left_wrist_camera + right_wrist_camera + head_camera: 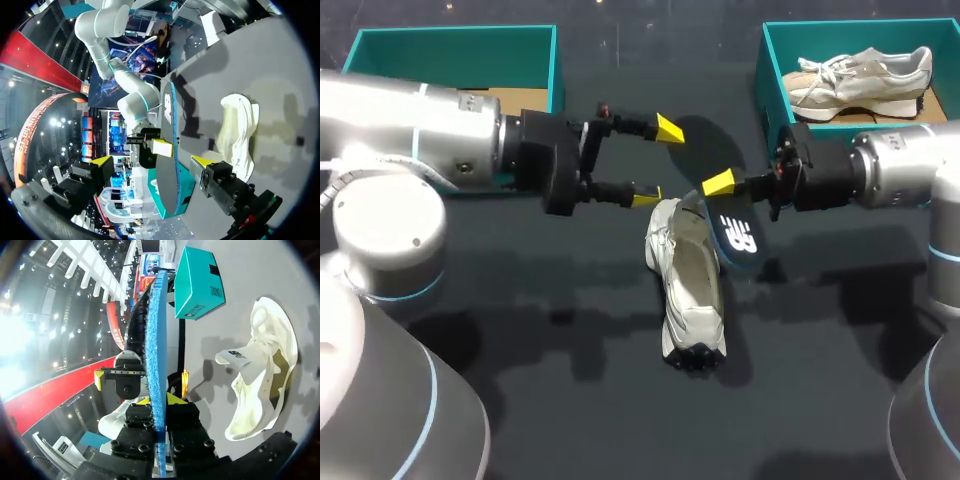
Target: Take the shoe out of the shoebox, open the shoe tongue, remove and reinsert the insole, then place the shoe into the shoebox
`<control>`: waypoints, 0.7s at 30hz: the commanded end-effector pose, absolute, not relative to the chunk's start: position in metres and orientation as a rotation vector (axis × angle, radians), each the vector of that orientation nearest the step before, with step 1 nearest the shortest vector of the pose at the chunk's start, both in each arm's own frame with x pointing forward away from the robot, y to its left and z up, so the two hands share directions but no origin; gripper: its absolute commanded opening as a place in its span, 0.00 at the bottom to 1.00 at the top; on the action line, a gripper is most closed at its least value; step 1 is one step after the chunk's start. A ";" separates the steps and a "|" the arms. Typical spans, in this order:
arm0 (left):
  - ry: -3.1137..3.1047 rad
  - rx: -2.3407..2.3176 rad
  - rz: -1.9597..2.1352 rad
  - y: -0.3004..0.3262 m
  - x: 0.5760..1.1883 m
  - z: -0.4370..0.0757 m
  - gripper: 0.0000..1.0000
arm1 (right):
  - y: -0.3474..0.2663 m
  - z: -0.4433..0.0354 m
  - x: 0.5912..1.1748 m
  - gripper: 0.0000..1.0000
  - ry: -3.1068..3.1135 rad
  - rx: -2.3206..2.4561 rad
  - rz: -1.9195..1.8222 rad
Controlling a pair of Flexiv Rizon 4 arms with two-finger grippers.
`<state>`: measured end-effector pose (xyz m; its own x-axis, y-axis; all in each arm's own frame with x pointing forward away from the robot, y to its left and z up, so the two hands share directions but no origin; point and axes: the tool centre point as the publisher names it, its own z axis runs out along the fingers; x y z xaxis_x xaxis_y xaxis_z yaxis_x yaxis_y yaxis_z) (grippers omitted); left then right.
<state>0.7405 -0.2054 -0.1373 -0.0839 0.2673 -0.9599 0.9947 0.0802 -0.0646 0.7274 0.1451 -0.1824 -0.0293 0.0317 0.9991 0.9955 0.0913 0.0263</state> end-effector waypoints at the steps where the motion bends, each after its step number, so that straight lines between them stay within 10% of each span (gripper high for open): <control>1: 1.507 1.326 -1.064 -0.191 0.737 -0.133 1.00 | 0.145 -0.182 0.727 0.00 -1.298 -1.154 -1.144; 21: 1.776 1.526 -0.816 -0.167 0.779 -0.097 1.00 | 0.145 -0.182 0.727 0.00 -1.298 -1.154 -1.144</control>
<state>0.7713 -0.1670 -0.1109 -0.0959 0.4311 -0.8972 0.9897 0.1376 -0.0396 0.7278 0.1448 -0.1818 -0.0293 0.0338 0.9990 0.9953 0.0929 0.0260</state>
